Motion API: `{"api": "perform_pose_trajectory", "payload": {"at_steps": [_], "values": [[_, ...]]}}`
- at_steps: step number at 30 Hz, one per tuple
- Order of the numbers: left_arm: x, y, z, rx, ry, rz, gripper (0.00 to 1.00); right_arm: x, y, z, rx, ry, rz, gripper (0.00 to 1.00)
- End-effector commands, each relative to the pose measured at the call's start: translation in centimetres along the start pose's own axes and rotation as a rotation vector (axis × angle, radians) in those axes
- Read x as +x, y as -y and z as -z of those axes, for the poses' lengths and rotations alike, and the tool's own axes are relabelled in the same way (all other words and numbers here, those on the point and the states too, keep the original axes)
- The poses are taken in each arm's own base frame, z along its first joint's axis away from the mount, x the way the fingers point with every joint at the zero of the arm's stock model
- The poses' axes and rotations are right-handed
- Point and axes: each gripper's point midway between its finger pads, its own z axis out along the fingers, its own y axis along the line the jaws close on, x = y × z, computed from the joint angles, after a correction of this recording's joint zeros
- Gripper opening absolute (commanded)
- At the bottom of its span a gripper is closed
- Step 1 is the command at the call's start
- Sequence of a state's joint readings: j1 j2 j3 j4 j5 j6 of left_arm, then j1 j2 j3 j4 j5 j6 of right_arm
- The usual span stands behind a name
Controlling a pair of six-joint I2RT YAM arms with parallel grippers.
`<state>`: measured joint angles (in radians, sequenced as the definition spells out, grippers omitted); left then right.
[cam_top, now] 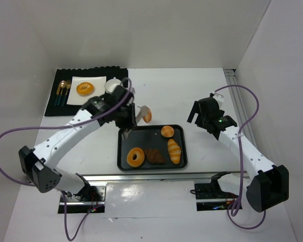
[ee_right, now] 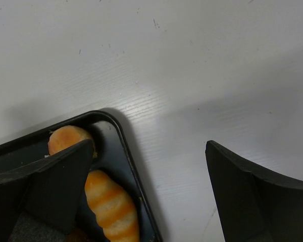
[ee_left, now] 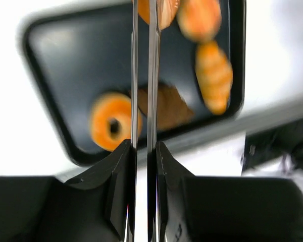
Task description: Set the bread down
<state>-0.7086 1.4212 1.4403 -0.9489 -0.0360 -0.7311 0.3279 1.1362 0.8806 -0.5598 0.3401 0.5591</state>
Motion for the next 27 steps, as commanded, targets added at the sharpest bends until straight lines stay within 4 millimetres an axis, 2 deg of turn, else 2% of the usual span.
{"api": "perform_pose_trajectory", "payload": {"at_steps": [1,3,4,6,7,8,10,11,12,13,15,16,17,20,21,23,25,27], "values": [[-5.4,-6.0,4.5,-0.116,0.171,0.097,0.15,-1.0,-0.8,0.6,-0.037,0.036,-0.006,0.99],[-8.2,-8.6,5.4,-0.147,0.251,0.146,0.15,-1.2,-1.1,0.6,-0.05,0.039,-0.009,0.99],[-10.1,-11.5,6.1,-0.183,0.302,0.215,0.15,-1.1,-1.2,0.7,-0.059,0.033,-0.009,0.99],[-12.8,-13.9,6.7,-0.197,0.358,0.26,0.15,-1.1,-1.4,0.4,-0.06,0.034,-0.009,0.99],[-15.0,-16.5,7.4,-0.228,0.425,0.32,0.15,-1.1,-1.4,0.4,-0.06,0.034,-0.009,0.99],[-16.3,-17.3,6.5,-0.205,0.42,0.334,0.15,-1.1,-1.4,0.4,-0.06,0.034,-0.009,0.99],[-19.1,-20.3,6.2,-0.203,0.474,0.387,0.15,-0.9,-1.3,0.2,-0.055,0.027,-0.006,0.99],[-20.3,-21.0,6.0,-0.194,0.489,0.397,0.15,-0.9,-1.3,0.2,-0.055,0.027,-0.006,0.99],[-21.1,-21.2,5.2,-0.157,0.479,0.412,0.15,-0.8,-1.3,0.0,-0.05,0.02,-0.003,0.99],[-21.6,-22.5,2.7,-0.154,0.438,0.441,0.13,-1.1,-1.5,0.2,-0.055,0.027,-0.006,0.99],[-23.5,-23.6,1.9,-0.15,0.451,0.461,0.12,-1.2,-1.8,0.2,-0.07,0.028,-0.009,0.99],[-24.1,-24.0,1.1,-0.15,0.448,0.471,0.12,-1.0,-1.8,0.0,-0.065,0.021,-0.006,0.99],[-24.4,-25.2,-0.7,-0.161,0.425,0.487,0.12,-1.0,-1.8,0.0,-0.065,0.02,-0.006,0.99],[-25.7,-25.8,-2.4,-0.15,0.425,0.494,0.13,-1.0,-1.8,0.0,-0.065,0.02,-0.006,0.99],[-26.0,-26.4,-3.6,-0.156,0.409,0.487,0.17,-1.0,-1.8,0.0,-0.065,0.02,-0.006,0.99],[-25.6,-27.0,-4.7,-0.174,0.376,0.5,0.25,-0.8,-1.6,0.0,-0.059,0.012,-0.003,0.99],[-25.2,-27.1,-5.0,-0.18,0.353,0.507,0.36,-0.8,-1.6,0.0,-0.059,0.012,-0.003,0.99],[-24.5,-26.9,-5.0,-0.174,0.337,0.51,0.43,-0.5,-1.3,-0.2,-0.045,0.011,0.0,0.99]]}}
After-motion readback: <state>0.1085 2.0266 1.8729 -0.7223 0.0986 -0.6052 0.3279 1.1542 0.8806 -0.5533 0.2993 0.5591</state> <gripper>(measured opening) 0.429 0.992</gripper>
